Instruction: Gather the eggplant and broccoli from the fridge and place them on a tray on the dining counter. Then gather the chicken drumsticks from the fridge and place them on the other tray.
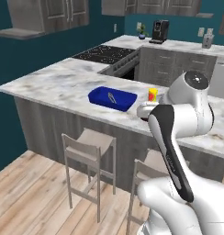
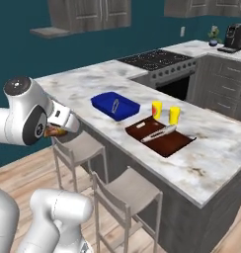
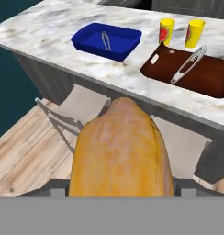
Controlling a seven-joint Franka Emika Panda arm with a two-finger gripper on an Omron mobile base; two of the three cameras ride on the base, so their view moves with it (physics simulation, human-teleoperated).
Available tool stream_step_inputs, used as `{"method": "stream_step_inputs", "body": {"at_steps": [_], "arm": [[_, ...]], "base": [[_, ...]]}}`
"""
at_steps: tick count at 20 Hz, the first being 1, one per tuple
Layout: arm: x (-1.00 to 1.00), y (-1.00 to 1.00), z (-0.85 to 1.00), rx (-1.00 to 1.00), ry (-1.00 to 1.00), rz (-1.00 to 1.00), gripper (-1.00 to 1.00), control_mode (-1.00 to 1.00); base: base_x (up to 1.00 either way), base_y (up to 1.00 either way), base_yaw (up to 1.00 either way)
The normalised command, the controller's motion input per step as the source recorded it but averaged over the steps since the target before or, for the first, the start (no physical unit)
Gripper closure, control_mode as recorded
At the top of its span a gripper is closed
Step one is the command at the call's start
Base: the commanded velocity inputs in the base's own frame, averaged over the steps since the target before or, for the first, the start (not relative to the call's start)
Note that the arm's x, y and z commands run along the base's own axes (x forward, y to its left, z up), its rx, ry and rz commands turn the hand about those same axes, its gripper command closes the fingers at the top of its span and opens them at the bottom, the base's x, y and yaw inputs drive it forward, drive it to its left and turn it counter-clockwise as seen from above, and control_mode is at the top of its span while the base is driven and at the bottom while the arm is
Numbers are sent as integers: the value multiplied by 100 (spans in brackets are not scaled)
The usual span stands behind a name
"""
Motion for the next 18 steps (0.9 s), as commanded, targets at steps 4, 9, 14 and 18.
{"method": "stream_step_inputs", "body": {"at_steps": [4, 9, 14, 18], "arm": [[0, 0, 0, 0, 0, 0, 100, 100], [0, 0, 0, 0, 0, 0, 100, 100], [0, 0, 0, 0, 0, 0, 100, 100], [0, 0, 0, 0, 0, 0, 100, 100]], "base": [[48, 80, -31], [56, 91, -27], [90, 56, -10], [100, 26, -1]]}}
